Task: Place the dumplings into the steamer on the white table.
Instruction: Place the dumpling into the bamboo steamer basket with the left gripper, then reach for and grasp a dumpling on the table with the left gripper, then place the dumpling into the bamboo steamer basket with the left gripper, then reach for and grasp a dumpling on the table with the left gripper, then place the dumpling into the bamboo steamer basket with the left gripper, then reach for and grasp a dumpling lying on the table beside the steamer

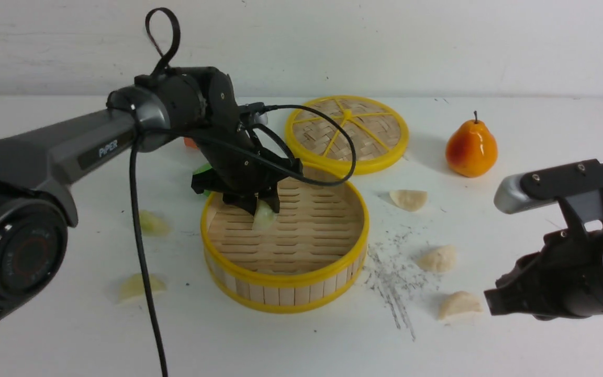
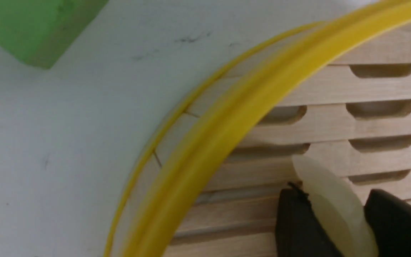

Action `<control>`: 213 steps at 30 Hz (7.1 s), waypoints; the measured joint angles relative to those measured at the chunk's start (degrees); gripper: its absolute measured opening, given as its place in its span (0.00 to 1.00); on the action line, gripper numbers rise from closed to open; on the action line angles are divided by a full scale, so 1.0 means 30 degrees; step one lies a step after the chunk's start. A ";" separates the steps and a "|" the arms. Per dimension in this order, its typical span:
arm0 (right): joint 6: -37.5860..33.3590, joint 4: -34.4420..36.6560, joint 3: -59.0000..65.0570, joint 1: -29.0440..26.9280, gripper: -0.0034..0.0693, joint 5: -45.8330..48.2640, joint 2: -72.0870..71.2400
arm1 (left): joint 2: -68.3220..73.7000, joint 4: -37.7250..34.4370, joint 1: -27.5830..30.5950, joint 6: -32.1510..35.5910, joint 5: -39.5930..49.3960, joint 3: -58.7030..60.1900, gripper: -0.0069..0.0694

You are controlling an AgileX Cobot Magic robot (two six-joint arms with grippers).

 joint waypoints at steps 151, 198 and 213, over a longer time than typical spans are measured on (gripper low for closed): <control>-1.3415 1.2283 0.0213 0.0000 0.15 0.0571 0.1367 | -0.3031 0.4855 0.2350 -0.0918 -0.0210 0.4572 0.37; -0.3744 0.0993 -0.6475 -0.2157 0.68 0.4354 0.5990 | -1.2052 0.3236 -0.3383 0.3948 0.5931 0.1604 0.22; -0.7194 0.1088 -2.1830 -0.2157 0.65 0.9357 1.7811 | -2.3416 0.3724 -0.3383 0.5418 0.4281 1.4587 0.07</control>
